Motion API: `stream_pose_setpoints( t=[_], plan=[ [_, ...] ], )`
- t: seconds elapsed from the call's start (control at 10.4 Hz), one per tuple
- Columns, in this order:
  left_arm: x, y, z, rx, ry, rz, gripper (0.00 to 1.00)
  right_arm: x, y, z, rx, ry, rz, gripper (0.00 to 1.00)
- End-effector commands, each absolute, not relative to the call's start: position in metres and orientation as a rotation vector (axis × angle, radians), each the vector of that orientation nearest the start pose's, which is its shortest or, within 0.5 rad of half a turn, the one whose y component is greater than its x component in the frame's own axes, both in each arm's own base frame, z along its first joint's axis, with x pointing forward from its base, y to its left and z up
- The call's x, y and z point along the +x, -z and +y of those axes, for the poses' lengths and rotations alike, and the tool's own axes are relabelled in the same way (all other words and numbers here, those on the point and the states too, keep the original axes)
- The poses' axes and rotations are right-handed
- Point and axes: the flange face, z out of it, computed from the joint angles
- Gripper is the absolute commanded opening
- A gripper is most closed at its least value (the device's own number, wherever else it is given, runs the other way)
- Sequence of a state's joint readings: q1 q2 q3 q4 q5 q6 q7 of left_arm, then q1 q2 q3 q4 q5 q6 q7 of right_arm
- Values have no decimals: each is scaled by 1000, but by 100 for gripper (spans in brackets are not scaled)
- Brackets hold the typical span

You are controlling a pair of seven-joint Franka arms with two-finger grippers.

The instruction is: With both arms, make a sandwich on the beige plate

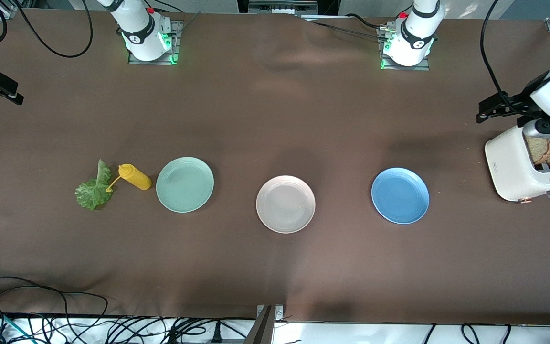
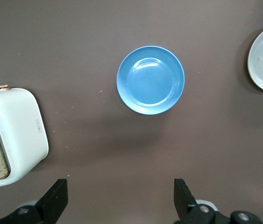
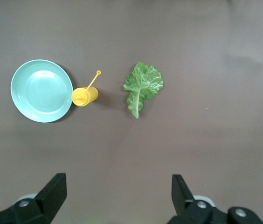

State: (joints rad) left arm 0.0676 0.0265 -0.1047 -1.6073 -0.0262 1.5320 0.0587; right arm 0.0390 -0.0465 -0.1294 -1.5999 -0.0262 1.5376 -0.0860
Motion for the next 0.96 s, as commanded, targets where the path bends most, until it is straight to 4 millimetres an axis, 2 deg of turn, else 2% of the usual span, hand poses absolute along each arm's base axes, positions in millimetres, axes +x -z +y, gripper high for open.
stream_pose_setpoints(
  t=[0.0,0.87],
  plan=[
    [547,-605,-46,-3150,-107,174,100,527,-638,-54,-3161,-18,-9,100],
    [550,-597,-52,-3146,-93,154,100,528,-637,-54,-3160,-13,-9,100]
  ],
)
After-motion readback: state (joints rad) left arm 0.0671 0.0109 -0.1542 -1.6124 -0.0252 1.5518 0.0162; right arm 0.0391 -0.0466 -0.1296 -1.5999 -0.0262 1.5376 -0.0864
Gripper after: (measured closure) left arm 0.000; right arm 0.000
